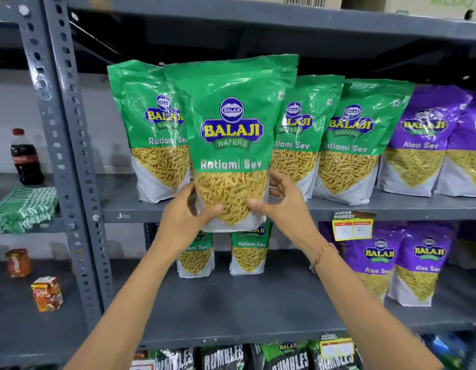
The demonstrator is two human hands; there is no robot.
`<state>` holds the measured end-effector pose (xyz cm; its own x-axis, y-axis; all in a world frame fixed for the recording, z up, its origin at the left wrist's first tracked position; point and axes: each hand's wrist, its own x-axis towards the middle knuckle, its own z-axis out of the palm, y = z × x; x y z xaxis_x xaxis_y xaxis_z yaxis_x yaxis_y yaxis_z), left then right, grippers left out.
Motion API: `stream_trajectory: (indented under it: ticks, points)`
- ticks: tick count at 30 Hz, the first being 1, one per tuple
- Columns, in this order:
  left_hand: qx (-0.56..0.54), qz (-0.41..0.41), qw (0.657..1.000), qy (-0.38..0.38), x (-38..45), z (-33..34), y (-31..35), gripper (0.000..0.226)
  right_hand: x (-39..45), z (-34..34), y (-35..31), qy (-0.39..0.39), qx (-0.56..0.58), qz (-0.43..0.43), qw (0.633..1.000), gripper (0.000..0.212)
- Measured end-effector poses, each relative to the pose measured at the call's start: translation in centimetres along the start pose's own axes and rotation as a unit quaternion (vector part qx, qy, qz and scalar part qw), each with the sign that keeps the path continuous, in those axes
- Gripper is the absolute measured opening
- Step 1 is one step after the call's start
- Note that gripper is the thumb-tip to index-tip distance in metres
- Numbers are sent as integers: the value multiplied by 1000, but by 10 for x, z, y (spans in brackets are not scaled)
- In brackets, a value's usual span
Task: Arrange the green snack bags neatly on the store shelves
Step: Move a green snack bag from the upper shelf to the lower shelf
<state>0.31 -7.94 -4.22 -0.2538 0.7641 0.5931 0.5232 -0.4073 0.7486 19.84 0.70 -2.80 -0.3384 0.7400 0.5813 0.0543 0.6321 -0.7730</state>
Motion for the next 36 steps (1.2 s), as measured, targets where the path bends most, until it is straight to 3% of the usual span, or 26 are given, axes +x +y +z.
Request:
stream_trajectory:
  ticks: [6,10,11,16,24,30,36]
  points:
    - [2,-28,1000,13,-81,0,-32,61,-69,15,26,-95,-5,41,995,63]
    - [25,-124,992,-21,-123,12,-91,99,-109,40,81,-127,-21,104,986,71]
    - [36,-142,989,-34,-129,15,-104,99,-116,45,95,-131,-24,124,983,75]
    - [81,-223,968,-84,-137,37,-162,66,-132,77,155,-130,-71,184,972,75]
    - [143,-282,942,-109,-92,60,-248,68,-98,118,235,-123,-90,217,964,73]
    - [122,-322,933,-106,-57,60,-289,56,-59,136,268,-140,-69,217,964,79]
    - [65,-340,933,-95,-51,60,-308,60,-46,146,287,-141,-69,218,963,80]
